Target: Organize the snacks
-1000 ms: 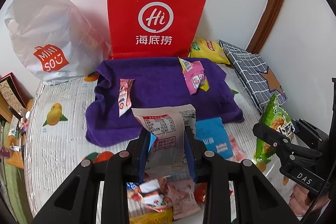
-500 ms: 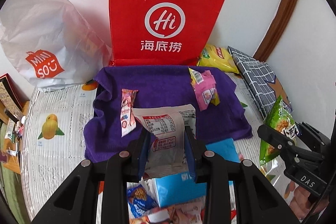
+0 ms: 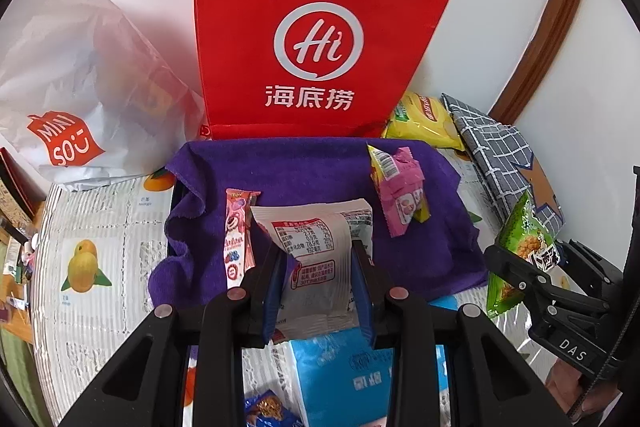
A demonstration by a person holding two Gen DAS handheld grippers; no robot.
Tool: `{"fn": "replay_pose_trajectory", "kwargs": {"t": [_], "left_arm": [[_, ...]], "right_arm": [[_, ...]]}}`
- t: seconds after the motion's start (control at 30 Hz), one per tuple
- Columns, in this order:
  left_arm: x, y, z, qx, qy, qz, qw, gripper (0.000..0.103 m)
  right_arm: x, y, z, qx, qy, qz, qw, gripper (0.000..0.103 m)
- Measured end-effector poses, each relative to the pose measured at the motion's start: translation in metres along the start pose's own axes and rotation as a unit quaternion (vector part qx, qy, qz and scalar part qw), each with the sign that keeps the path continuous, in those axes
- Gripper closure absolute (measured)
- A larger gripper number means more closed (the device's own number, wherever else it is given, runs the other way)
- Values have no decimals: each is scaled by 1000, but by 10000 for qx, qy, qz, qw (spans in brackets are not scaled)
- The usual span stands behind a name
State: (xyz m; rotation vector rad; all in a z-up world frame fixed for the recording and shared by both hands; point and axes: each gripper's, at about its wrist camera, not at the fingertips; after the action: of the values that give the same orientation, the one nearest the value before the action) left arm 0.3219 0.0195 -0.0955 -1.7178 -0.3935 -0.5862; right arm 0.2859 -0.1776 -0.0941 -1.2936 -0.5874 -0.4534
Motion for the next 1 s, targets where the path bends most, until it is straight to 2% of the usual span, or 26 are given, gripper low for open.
{"fn": "replay_pose_trajectory", "kwargs": {"t": [0.57,1.0], "left_arm": [[15,26,26,87,-293,76,9995,73],[12,39,25,87,-193,138,9997,73]], "right_arm": [[16,34,-21,-15,250,47,9997,49],[15,54,-25,-24,283,247,9993,49]]}}
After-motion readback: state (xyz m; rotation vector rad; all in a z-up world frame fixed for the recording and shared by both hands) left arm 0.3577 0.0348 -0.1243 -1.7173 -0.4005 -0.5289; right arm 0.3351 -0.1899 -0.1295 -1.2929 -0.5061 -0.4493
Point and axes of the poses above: each gripper's, at about its wrist camera, not at the fingertips, and y roughly the way its jaws point, z to its left, x to its top, and after that the axes turned 1 degree about z, right-handed
